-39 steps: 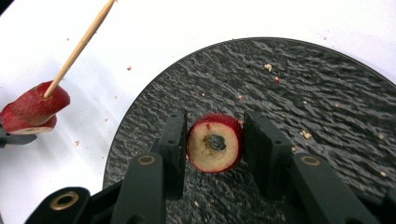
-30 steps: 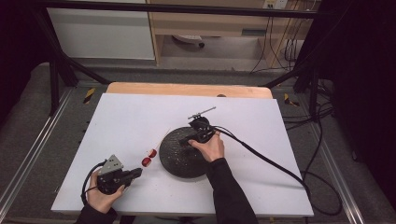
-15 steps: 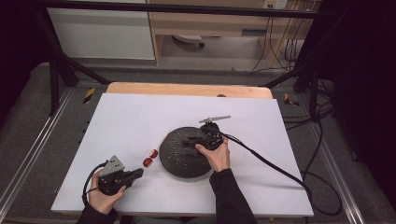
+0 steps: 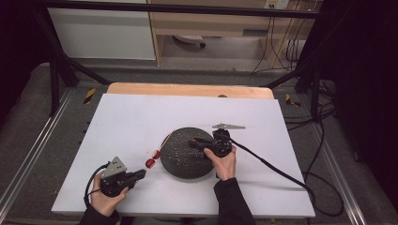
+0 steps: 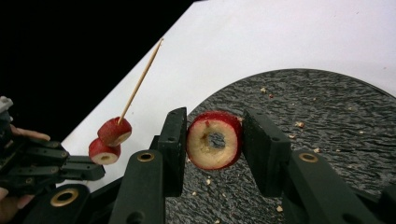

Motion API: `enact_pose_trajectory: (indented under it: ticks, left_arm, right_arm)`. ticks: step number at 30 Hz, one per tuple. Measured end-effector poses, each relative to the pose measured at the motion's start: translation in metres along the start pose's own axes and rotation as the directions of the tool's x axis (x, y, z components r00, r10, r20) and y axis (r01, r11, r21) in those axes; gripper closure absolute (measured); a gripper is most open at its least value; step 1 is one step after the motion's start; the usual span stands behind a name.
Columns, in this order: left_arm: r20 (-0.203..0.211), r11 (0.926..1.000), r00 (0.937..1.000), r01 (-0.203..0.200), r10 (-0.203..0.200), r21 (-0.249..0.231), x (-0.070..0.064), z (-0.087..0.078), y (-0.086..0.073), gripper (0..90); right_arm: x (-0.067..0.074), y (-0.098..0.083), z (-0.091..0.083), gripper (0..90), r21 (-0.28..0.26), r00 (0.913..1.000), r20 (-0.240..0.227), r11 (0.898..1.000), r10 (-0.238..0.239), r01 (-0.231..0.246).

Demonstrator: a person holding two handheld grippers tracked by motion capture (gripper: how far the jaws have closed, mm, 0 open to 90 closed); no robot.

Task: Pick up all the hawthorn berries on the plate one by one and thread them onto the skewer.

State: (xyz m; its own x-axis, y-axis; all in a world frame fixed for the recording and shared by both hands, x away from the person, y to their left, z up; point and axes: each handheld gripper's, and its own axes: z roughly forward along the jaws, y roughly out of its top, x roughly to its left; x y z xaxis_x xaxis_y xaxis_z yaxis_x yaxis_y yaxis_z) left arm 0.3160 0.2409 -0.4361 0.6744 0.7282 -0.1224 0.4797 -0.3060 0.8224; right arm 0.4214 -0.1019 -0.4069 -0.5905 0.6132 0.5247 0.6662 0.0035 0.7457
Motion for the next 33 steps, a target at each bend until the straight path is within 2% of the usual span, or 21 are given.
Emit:
enact_pose_trajectory:
  ticks: [8, 19, 26, 29, 33]
  left_arm:
    - [0.000, 0.9999, 1.0000, -0.001, 0.001, -0.016, -0.005, 0.002, 0.001, 88.9]
    - [0.015, 0.9993, 0.9999, -0.002, 0.003, -0.037, -0.016, 0.005, 0.005, 88.9]
    - [0.012, 0.9987, 0.9998, 0.016, -0.016, -0.047, -0.018, 0.007, 0.009, 88.9]
    - [0.014, 0.9983, 0.9995, 0.027, -0.026, -0.052, -0.018, 0.007, 0.010, 88.8]
    - [0.020, 0.9975, 0.9992, 0.036, -0.034, -0.061, -0.020, 0.008, 0.013, 88.9]
  right_arm:
    - [0.001, -0.003, -0.003, 62.0, -0.094, 0.9995, -0.023, 0.995, 0.021, -0.023]
    - [0.004, -0.002, -0.002, 62.1, -0.205, 0.9977, -0.053, 0.977, 0.041, -0.051]
    - [0.005, 0.003, -0.006, 62.1, -0.286, 0.9963, -0.064, 0.955, 0.057, -0.073]
    - [0.004, 0.006, -0.007, 62.1, -0.324, 0.9957, -0.074, 0.943, 0.056, -0.077]
    - [0.004, 0.010, -0.009, 62.1, -0.363, 0.9924, -0.099, 0.926, 0.074, -0.105]
